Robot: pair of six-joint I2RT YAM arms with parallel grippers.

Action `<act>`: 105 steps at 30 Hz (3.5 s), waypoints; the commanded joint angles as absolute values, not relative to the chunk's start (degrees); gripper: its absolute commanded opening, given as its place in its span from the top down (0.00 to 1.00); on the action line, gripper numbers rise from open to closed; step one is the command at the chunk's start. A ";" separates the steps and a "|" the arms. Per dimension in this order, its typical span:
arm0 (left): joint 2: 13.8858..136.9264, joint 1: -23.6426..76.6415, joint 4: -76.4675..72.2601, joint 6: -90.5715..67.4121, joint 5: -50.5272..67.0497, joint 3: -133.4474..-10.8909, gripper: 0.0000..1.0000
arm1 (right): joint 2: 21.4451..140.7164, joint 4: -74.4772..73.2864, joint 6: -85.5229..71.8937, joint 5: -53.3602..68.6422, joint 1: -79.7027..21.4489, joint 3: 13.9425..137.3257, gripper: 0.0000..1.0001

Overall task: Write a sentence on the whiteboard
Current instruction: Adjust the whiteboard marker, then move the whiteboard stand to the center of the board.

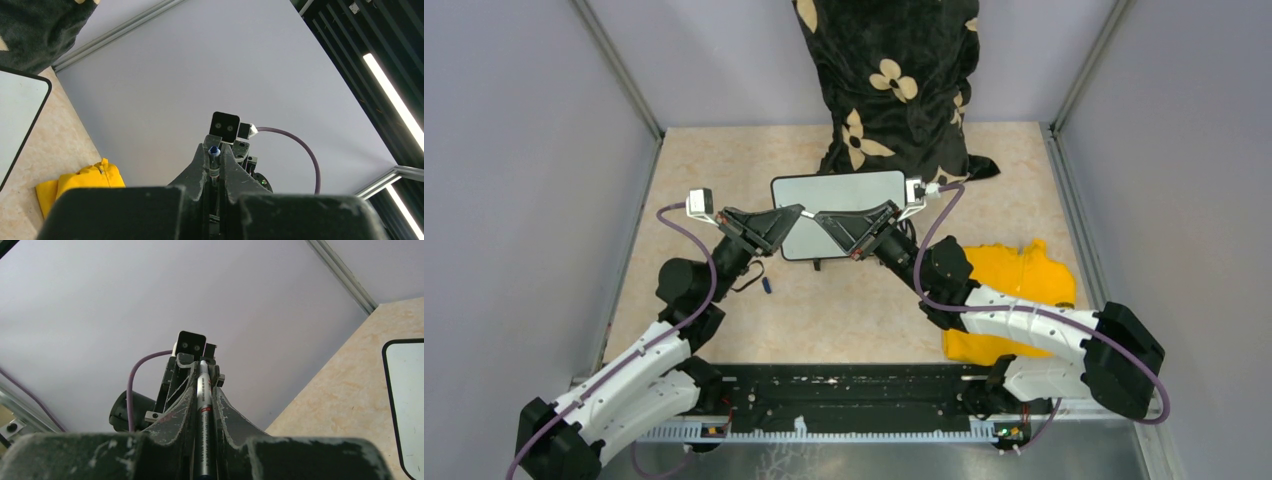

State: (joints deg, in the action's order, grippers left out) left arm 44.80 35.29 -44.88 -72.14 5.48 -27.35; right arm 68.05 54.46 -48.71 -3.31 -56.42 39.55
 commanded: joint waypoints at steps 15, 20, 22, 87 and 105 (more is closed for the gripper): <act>33.34 35.77 -25.92 -59.16 -3.41 -27.33 0.01 | 57.10 37.80 -39.93 -8.58 -56.51 40.90 1.00; 29.61 35.72 -3.59 -41.28 -9.70 -34.35 0.01 | 52.57 11.68 -30.08 -26.99 -61.66 46.42 1.00; 29.76 35.69 2.97 -36.25 -12.17 -36.31 0.01 | 52.52 3.64 -27.78 -33.71 -63.29 48.76 1.00; 40.28 35.74 10.39 -28.75 -24.18 -37.68 0.01 | 67.83 -3.02 -29.88 -57.18 -65.02 53.03 1.00; 50.09 35.69 5.41 -25.79 -4.80 -34.51 0.06 | 57.24 1.90 -21.80 -28.87 -58.54 42.37 1.00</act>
State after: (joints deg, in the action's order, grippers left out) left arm 47.46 35.53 7.46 -24.38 -9.17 -36.03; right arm 60.36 -3.42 -23.35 -35.57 -58.61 42.74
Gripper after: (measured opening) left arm 0.970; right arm 0.129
